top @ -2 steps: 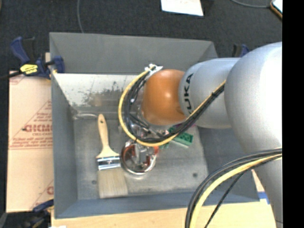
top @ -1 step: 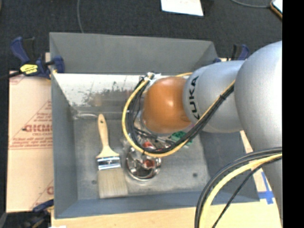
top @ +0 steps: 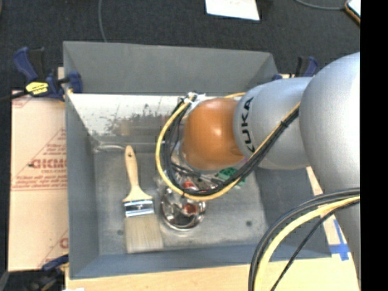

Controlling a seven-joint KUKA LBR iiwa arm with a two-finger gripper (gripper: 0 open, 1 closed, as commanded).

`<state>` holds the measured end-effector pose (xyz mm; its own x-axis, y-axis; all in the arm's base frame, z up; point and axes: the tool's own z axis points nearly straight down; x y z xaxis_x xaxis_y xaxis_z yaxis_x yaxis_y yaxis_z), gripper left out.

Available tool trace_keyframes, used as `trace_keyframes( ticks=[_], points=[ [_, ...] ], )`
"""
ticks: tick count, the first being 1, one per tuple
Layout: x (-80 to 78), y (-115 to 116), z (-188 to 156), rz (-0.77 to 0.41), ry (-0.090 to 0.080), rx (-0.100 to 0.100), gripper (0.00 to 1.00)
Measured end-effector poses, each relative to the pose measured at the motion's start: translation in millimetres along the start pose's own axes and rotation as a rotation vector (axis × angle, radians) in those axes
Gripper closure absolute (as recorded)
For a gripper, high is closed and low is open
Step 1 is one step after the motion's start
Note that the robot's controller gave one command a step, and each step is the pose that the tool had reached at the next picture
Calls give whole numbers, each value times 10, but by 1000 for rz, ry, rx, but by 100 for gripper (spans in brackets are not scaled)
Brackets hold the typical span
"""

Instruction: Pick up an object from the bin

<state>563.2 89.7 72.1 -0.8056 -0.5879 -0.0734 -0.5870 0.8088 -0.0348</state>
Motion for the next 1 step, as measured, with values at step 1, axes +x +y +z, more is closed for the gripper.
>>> trace_keyframes(
  ticks=[1],
  points=[
    [-29,5,-12,14,4,-1,100]
  ],
)
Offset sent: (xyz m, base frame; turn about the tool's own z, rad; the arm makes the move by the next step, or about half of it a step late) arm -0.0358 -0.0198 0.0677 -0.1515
